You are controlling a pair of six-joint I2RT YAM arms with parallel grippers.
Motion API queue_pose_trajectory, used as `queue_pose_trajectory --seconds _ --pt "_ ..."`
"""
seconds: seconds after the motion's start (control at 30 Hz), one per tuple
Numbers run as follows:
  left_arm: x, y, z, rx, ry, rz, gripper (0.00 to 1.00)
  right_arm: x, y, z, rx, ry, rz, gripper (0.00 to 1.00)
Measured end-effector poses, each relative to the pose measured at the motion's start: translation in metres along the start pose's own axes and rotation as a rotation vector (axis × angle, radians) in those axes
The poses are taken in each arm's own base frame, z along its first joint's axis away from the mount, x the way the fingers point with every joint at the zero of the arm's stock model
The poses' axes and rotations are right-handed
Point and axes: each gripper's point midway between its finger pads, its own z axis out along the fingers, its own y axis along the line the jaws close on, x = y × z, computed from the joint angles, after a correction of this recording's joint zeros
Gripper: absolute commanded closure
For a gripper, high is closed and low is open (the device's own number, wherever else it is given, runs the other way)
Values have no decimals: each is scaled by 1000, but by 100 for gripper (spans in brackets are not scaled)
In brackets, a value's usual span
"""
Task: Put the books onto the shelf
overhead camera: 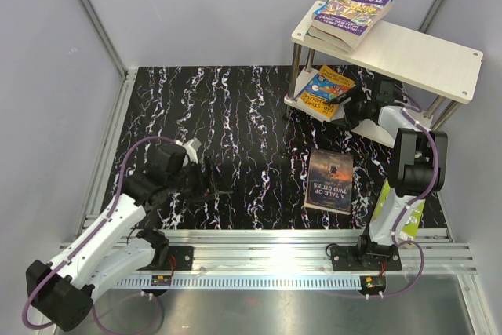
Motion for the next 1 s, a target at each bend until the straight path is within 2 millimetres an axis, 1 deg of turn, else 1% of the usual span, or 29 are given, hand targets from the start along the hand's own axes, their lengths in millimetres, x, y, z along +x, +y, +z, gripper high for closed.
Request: queue_pose_trajectory --seconds 0.17,0.3,0.37,0.4,0.57,0.6,0.63,0.67,0.73,0.83,0.87,0.93,1.0 --pt "-2 -2 1 7 -6 3 23 9 -13 -4 50 25 -8 21" --pt "-2 -2 1 7 -7 3 23 17 -18 -18 76 18 -39 21" --pt "-2 -2 1 8 -7 0 23 24 -20 -33 83 2 -67 20" --pt "-2 -2 1 8 -8 -2 23 29 -21 -42 85 -5 -82 18" --pt "-1 0 8 20 -6 -20 23 50 -20 -89 85 -55 -168 17" --pt "1 2 10 20 0 -28 23 52 -22 -95 95 -66 -178 15" --pt "2 3 12 20 5 -35 23 55 -27 -101 112 -76 -187 10" --pt "2 4 14 20 10 -42 23 58 -34 -106 135 -85 -191 9" --pt "3 7 20 13 25 -55 23 63 -55 -113 199 -98 -190 7" --pt "5 7 30 4 49 -61 23 73 -96 -123 323 -90 -155 7" --pt "6 7 34 3 60 -60 23 76 -107 -124 355 -82 -143 7" --pt "10 5 41 1 85 -53 23 83 -131 -127 423 -62 -120 7" --pt "20 3 50 -8 125 -35 24 90 -147 -129 461 -34 -103 7"
